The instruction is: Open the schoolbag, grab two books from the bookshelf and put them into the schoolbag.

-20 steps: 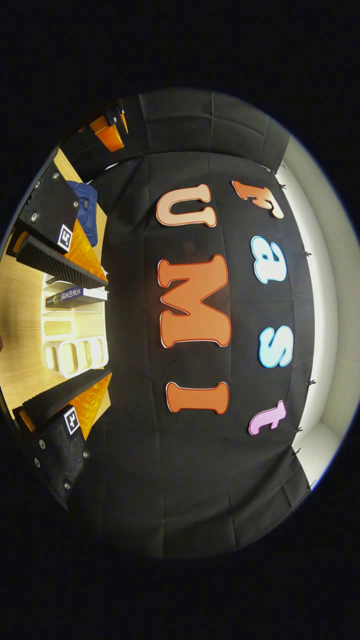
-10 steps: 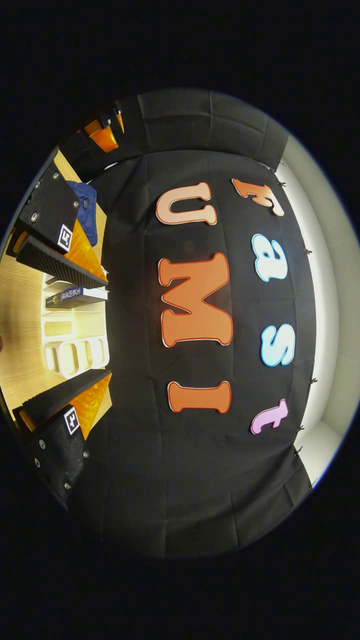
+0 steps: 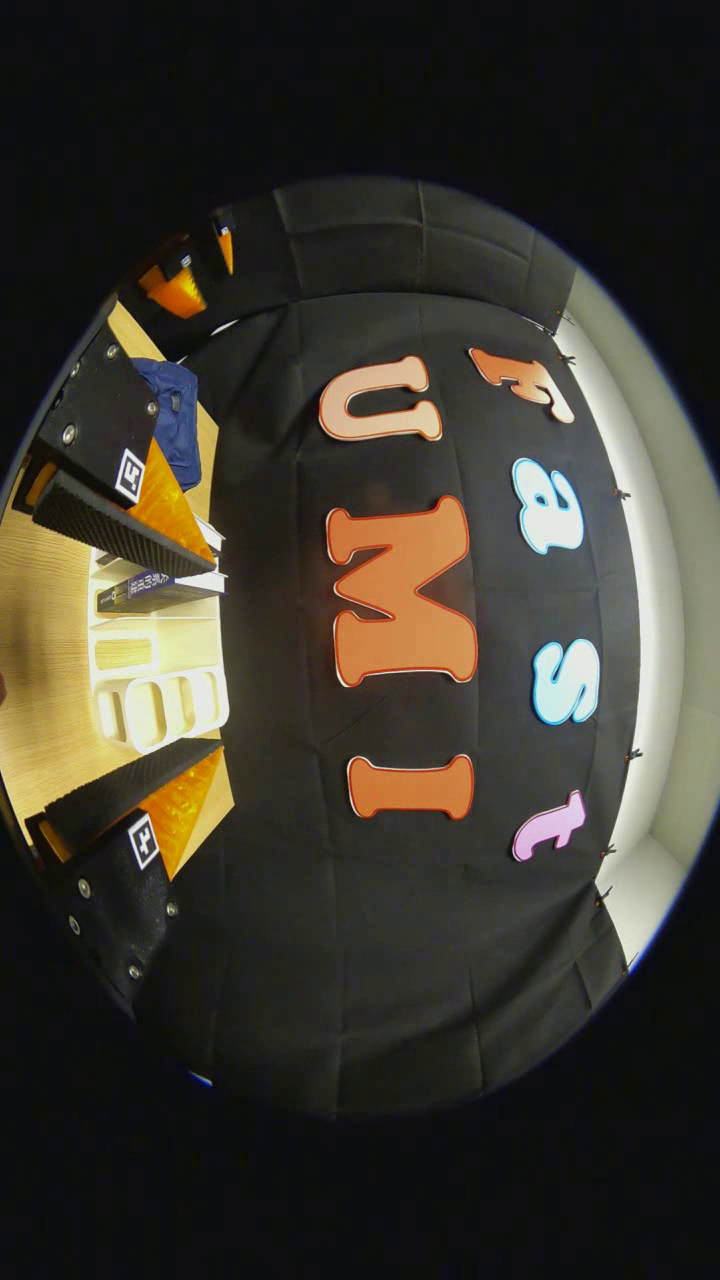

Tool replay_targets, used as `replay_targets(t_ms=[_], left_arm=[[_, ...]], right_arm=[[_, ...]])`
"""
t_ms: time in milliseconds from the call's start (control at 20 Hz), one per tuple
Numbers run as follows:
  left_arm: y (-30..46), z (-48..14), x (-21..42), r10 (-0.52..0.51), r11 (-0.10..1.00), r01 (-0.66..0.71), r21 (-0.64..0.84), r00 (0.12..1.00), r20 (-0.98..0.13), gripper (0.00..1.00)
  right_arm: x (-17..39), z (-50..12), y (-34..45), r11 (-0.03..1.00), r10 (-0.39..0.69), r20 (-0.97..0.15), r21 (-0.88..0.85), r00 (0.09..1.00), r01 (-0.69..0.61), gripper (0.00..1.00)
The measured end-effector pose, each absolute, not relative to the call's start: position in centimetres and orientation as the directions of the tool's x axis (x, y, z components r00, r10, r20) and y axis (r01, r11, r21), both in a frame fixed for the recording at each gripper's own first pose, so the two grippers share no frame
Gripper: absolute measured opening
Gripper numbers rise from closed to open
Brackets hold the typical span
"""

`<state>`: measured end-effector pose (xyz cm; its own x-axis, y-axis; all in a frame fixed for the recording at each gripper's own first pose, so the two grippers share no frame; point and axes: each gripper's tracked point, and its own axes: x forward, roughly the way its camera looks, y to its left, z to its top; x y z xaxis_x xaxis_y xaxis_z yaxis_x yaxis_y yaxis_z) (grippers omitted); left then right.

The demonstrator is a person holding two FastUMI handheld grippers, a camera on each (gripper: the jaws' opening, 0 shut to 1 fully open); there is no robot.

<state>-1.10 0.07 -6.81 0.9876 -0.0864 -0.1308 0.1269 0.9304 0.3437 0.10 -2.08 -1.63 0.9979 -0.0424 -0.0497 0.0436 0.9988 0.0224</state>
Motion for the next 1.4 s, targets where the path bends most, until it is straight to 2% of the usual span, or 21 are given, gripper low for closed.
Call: replay_targets(t_ms=[100,250,300,450,650,850,1100,1400], left_arm=[[-0.7,-9.0,-1.2,-0.099,0.886,0.168,0.432,0.979,-0.177,0.9],[-2.3,-13.3,-1.6,-0.133,0.811,0.258,0.525,0.956,-0.263,1.0],[-2.6,-14.6,-1.8,-0.134,0.78,0.278,0.56,0.949,-0.286,0.95],[-3.9,-17.8,-2.1,-0.151,0.663,0.332,0.671,0.937,-0.315,0.95],[-5.8,-25.9,-2.9,-0.161,0.587,0.48,0.652,0.859,-0.486,0.95],[-4.7,-31.7,-3.1,-0.085,0.528,0.523,0.669,0.816,-0.571,0.96],[-1.6,-36.0,-1.3,0.065,0.459,0.51,0.728,0.798,-0.6,0.97],[-0.2,-37.6,-0.4,0.111,0.365,0.56,0.744,0.767,-0.632,0.96]], right_arm=[[0.1,-2.1,-2.4,0.998,-0.052,-0.056,0.02,0.997,0.053,0.96],[-0.2,-3.0,-3.3,0.997,-0.066,-0.074,0.033,0.995,0.068,0.96],[-0.3,-3.3,-3.9,0.996,-0.074,-0.082,0.042,0.994,0.078,0.96],[-0.6,-4.5,-5.6,0.992,-0.109,-0.108,0.058,0.988,0.115,0.96],[-1.1,-6.3,-8.2,0.984,-0.166,-0.147,0.045,0.975,0.174,0.96],[-1.5,-7.7,-10.6,0.974,-0.214,-0.186,0.036,0.959,0.224,0.96],[-1.4,-7.9,-12.9,0.964,-0.254,-0.196,0.022,0.947,0.263,0.96],[0.0,-8.6,-12.4,0.969,-0.232,-0.211,0.028,0.949,0.243,0.97]])
